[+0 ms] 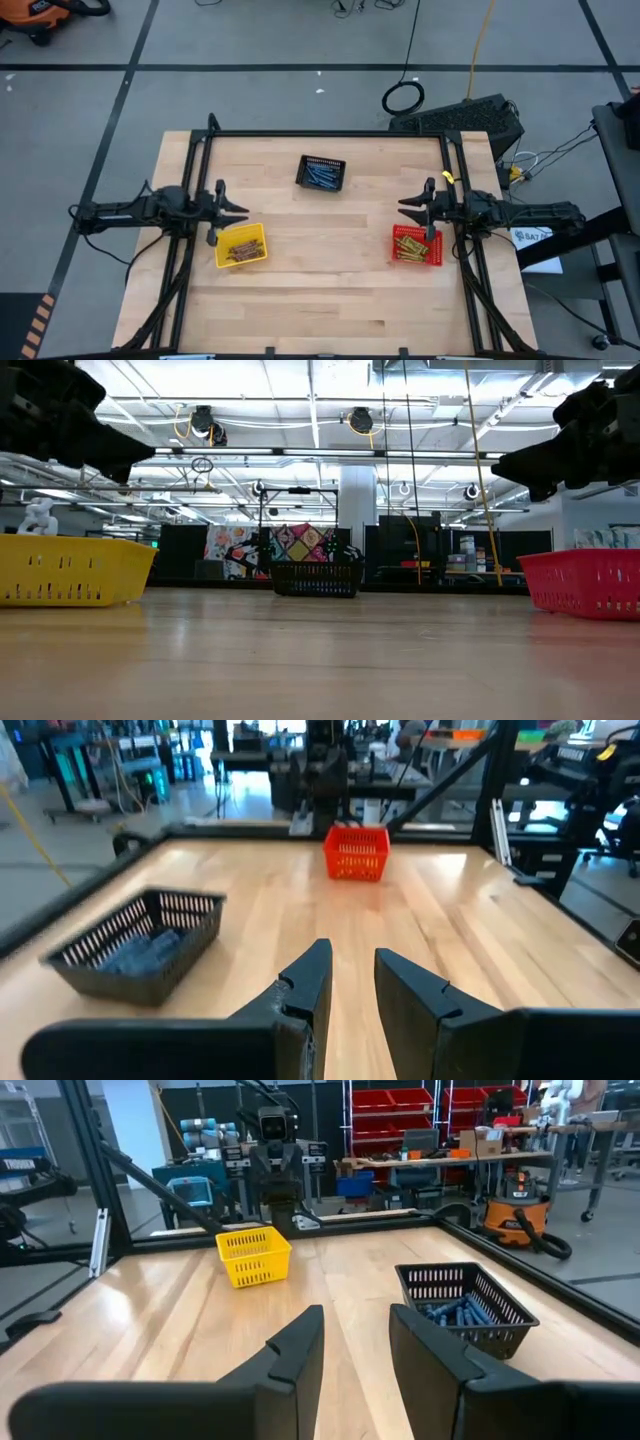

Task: Sort crayons
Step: Return to Home Position

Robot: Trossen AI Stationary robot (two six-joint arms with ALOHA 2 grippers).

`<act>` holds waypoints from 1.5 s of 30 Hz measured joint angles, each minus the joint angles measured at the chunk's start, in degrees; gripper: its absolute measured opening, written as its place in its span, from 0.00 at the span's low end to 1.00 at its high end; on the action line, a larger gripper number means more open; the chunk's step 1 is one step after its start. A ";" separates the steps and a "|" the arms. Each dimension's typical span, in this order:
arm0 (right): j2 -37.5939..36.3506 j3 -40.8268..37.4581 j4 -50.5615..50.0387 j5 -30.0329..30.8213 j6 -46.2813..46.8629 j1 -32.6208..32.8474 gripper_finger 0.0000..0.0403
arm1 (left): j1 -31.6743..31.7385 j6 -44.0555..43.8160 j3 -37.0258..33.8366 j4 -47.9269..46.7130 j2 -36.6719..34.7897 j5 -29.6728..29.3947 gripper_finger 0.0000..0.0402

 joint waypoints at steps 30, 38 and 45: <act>0.13 -0.06 0.79 0.07 -0.22 0.00 0.25 | -0.09 -3.62 -3.63 11.35 0.46 -0.42 0.21; 0.13 -0.06 0.87 0.06 -0.22 0.00 0.25 | -0.09 -3.68 -3.63 11.37 0.46 -0.43 0.21; -0.01 -0.06 0.96 0.06 -0.22 0.00 0.25 | -0.09 -3.66 -3.63 11.16 0.46 -0.45 0.21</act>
